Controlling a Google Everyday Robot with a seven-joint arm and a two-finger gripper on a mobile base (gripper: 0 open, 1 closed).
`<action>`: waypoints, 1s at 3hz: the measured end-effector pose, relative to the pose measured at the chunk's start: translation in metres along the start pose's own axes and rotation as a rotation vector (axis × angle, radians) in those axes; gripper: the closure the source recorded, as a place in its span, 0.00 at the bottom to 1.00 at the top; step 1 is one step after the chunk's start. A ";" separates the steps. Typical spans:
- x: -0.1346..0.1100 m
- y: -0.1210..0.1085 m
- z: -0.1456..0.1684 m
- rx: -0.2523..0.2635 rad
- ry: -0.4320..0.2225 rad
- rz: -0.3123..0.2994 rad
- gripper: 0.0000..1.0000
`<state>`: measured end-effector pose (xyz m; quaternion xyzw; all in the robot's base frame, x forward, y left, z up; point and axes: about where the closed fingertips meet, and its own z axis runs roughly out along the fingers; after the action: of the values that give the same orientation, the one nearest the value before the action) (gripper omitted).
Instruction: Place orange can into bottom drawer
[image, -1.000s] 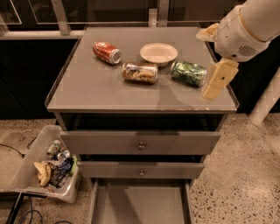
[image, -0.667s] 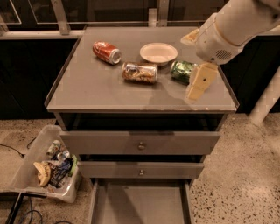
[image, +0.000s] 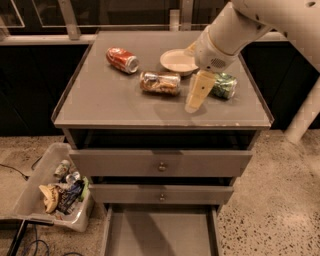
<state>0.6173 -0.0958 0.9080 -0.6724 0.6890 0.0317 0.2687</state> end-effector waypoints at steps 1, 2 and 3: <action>-0.012 -0.023 0.018 -0.019 -0.038 0.007 0.00; -0.031 -0.042 0.029 -0.047 -0.105 0.023 0.00; -0.043 -0.056 0.045 -0.072 -0.133 0.054 0.00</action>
Offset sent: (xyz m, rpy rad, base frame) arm 0.0730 0.0564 0.0157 0.1947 0.0642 0.0526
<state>0.6825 -0.0432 0.9049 -0.6592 0.6860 0.1082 0.2885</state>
